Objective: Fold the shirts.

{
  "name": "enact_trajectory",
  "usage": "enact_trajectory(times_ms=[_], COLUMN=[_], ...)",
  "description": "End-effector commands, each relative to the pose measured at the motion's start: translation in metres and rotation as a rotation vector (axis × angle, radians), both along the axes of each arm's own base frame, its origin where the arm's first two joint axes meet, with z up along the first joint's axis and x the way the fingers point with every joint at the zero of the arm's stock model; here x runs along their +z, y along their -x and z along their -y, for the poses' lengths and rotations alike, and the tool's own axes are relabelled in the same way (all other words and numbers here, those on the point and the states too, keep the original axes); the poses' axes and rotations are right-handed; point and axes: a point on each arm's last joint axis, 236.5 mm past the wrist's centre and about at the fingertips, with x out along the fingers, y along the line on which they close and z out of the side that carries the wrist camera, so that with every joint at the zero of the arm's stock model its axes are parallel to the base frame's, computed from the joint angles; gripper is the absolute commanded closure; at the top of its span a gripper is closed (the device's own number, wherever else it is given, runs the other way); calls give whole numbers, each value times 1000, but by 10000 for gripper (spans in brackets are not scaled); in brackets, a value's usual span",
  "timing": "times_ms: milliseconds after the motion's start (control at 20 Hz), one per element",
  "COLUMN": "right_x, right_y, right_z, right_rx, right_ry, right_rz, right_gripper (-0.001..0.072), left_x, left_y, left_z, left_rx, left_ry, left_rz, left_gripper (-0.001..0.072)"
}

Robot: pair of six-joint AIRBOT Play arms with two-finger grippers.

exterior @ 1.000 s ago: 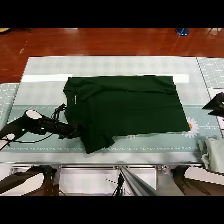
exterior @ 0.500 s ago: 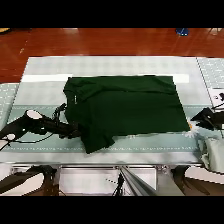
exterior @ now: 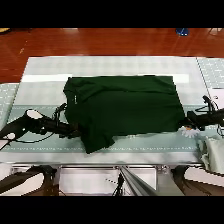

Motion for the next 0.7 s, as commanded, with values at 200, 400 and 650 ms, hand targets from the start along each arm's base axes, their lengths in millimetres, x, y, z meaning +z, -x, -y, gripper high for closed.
enact_trajectory(times_ms=[200,400,650], right_x=[197,410,586], right_y=[-93,-106,-24], right_z=[-30,-61,-86], right_rx=[93,53,-55], right_ry=[-56,32,339], right_rz=[534,1137,1623], right_gripper=[685,685,685], left_x=[155,399,606], left_y=[-102,-132,-49], left_z=[-14,-33,-53], left_rx=[-22,-24,41], left_ry=[69,-30,-319], left_rz=[440,1114,1704], left_gripper=[674,674,674])
